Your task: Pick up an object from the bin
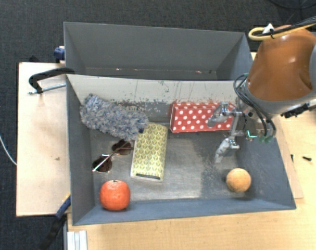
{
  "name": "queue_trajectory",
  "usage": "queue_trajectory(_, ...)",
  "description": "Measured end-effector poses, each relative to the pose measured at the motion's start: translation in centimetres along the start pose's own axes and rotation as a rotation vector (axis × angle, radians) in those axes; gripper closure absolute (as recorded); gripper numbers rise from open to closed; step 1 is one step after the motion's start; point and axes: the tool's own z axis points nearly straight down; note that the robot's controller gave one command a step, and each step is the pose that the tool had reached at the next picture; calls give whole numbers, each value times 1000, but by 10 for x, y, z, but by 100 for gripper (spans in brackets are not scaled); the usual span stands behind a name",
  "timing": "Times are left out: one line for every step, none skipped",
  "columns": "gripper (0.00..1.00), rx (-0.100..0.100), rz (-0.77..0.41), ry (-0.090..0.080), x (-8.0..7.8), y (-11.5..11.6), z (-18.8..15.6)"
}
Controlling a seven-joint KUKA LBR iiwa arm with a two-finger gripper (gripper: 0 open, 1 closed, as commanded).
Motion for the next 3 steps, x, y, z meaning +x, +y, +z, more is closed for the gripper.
queue_trajectory(100, 1, -1, -9, -2, 0, -4)
queue_trajectory(100, 1, -1, -9, -2, 0, -4)
queue_trajectory(100, 1, 30, -15, -5, 8, 23)
